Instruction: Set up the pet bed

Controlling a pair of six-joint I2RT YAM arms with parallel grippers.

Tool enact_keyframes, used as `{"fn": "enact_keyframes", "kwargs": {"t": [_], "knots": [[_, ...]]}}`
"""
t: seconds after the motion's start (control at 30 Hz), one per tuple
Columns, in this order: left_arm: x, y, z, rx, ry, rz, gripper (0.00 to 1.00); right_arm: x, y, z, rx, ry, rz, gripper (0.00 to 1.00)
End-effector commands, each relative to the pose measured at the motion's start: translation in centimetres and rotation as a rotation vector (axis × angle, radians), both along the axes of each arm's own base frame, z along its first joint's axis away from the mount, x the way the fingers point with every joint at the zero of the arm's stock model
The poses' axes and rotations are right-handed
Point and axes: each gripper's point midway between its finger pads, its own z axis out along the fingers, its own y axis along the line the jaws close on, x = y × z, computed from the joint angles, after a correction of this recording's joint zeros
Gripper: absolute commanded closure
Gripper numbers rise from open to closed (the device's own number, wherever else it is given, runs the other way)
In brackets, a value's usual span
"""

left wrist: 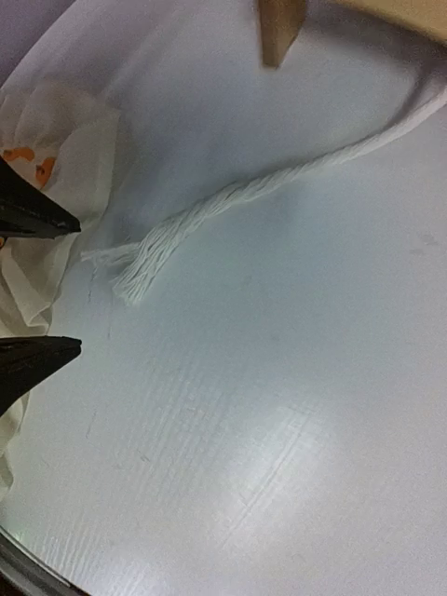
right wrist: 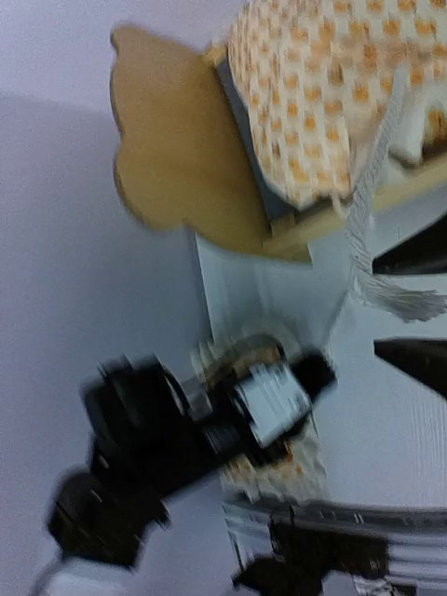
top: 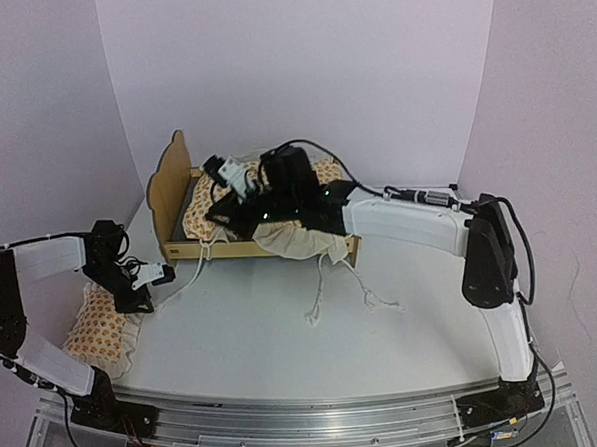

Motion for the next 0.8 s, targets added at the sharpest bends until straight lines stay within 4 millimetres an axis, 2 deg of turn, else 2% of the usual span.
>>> {"fn": "enact_keyframes", "kwargs": {"t": [0.0, 0.03, 0.07, 0.17, 0.2, 0.23, 0.3, 0.4, 0.5, 0.6, 0.77], "knots": [[0.3, -4.7, 8.7, -0.315, -0.075, -0.038, 0.58, -13.0, 2.5, -3.9, -0.071, 0.165, 0.306, 0.58], [0.1, -5.2, 9.5, -0.347, -0.06, -0.045, 0.56, -13.1, 2.0, -5.5, -0.108, 0.203, 0.266, 0.5], [-0.2, -5.8, 10.5, -0.387, -0.031, -0.054, 0.55, -12.6, 1.3, -6.2, -0.125, 0.227, 0.214, 0.42], [0.4, -7.2, 14.0, -0.483, -0.026, -0.043, 0.54, -9.8, -1.3, -6.5, -0.172, 0.197, 0.027, 0.34], [1.3, -7.6, 15.0, -0.503, -0.044, -0.004, 0.55, -7.9, -2.7, -5.9, -0.172, 0.189, -0.068, 0.33], [2.5, -8.0, 16.3, -0.515, -0.081, 0.02, 0.55, -6.0, -4.2, -5.6, -0.16, 0.232, -0.162, 0.33], [4.4, -9.2, 17.8, -0.514, -0.12, 0.055, 0.55, -1.3, -9.0, -4.9, -0.117, 0.317, -0.376, 0.35], [8.1, -10.7, 19.2, -0.448, -0.208, 0.085, 0.51, 2.7, -15.7, -5.3, -0.065, 0.409, -0.623, 0.37], [11.6, -12.2, 18.6, -0.329, -0.276, 0.093, 0.46, 4.7, -20.6, -6.3, -0.079, 0.44, -0.781, 0.36], [14.5, -12.9, 17.2, -0.231, -0.329, 0.126, 0.44, 6.6, -24.0, -7.2, -0.086, 0.492, -0.899, 0.3], [18.2, -12.5, 13.9, -0.172, -0.354, 0.235, 0.39, 8.5, -23.9, -8.9, -0.133, 0.516, -0.922, 0.31]]}}
